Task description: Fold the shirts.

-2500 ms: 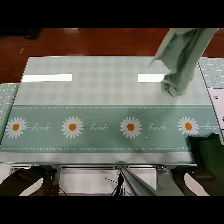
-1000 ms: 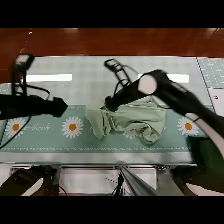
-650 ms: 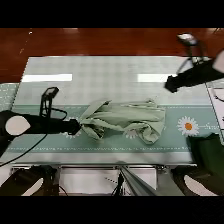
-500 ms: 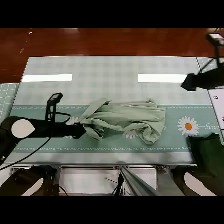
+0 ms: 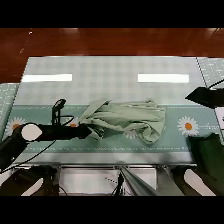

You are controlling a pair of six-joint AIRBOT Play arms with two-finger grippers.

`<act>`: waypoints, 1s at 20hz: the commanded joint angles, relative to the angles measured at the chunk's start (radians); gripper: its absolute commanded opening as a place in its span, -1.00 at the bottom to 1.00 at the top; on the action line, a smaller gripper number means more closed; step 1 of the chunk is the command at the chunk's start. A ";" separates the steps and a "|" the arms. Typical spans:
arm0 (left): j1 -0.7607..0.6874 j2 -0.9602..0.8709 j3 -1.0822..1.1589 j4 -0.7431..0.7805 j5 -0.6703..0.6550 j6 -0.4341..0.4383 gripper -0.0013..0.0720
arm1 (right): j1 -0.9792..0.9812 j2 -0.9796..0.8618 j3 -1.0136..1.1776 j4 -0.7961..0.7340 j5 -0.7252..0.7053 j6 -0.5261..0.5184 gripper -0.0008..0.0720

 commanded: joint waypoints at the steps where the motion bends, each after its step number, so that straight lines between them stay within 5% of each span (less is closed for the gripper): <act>1: 0.000 -0.095 -0.006 -0.081 0.092 0.057 0.88 | -0.011 0.002 -0.037 0.036 -0.007 -0.023 0.47; 2: 0.000 -0.136 -0.005 -0.105 0.100 0.076 0.83 | -0.011 0.002 -0.037 0.036 -0.006 -0.023 0.47; 4: 0.000 -0.217 -0.005 -0.133 0.105 0.104 -0.49 | -0.011 0.001 -0.040 0.032 0.000 -0.029 0.48; 6: 0.000 -0.262 -0.005 -0.133 0.103 0.109 -0.89 | -0.011 0.001 -0.085 0.021 0.021 -0.043 0.47; 20: 0.000 -0.187 0.013 -0.145 0.100 0.110 -0.89 | -0.010 0.002 -0.560 0.236 -0.031 -0.092 0.47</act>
